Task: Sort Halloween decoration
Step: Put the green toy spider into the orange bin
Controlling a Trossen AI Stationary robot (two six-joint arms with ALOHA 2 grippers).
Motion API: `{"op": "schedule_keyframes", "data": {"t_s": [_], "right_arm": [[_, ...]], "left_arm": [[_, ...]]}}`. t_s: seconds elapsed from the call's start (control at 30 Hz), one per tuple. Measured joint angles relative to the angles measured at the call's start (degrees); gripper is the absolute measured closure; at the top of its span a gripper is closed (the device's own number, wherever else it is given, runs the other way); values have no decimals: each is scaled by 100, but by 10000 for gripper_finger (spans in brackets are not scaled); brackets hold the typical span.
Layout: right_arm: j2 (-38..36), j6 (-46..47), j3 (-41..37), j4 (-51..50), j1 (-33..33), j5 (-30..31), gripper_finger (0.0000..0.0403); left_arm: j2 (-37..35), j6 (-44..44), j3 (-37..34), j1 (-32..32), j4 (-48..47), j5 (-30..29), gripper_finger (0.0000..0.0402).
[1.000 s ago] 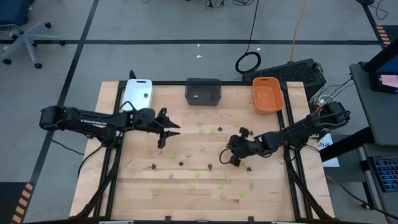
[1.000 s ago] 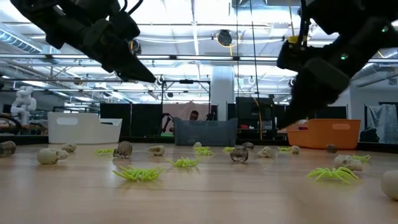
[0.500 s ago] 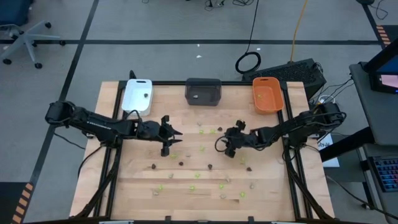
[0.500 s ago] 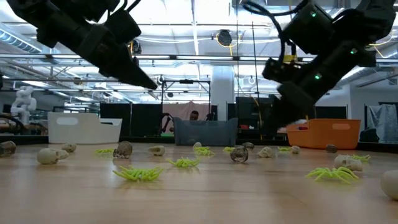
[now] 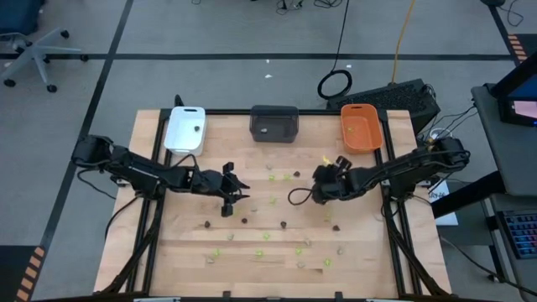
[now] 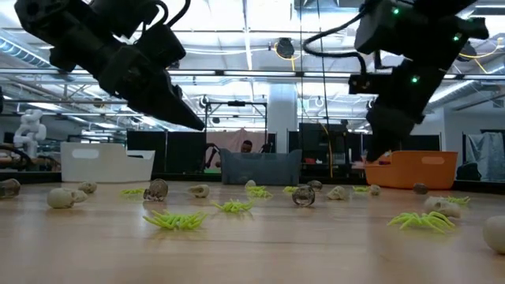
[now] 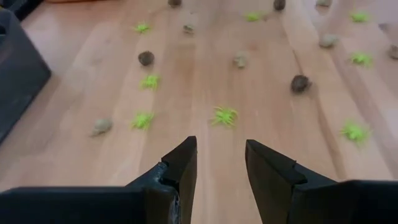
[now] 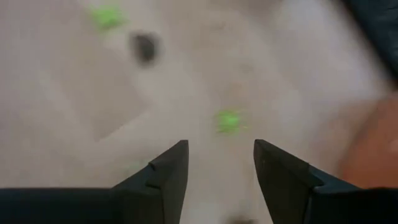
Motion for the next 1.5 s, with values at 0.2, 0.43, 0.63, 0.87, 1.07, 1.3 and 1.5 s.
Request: {"op": "schedule_keyframes", "data": {"t_s": [0.2, 0.43, 0.63, 0.87, 1.07, 1.3, 1.5], "right_arm": [[64, -997, -231, 981, -194, 188, 236], [59, -1484, -997, 2261, -619, 21, 236], [61, -1550, -1795, 3557, -1109, -505, 236], [37, -1615, -2406, 4776, -1428, -1085, 257], [41, -1524, -2536, 4884, -1435, -1144, 343], [56, -1661, -2559, 5222, -1432, -1113, 392], [-154, -1875, -2574, 5536, -1424, -1243, 402]], "left_arm": [[31, 47, 2, -119, 427, 12, 268], [24, 180, 2, -105, 640, -16, 268], [24, 464, 2, -104, 1025, -88, 268], [24, 556, 2, -104, 1281, -123, 268], [24, 673, 2, -104, 1282, -165, 268], [24, 670, 2, -104, 1272, -178, 268], [24, 664, 2, -104, 1208, -178, 268]]}}
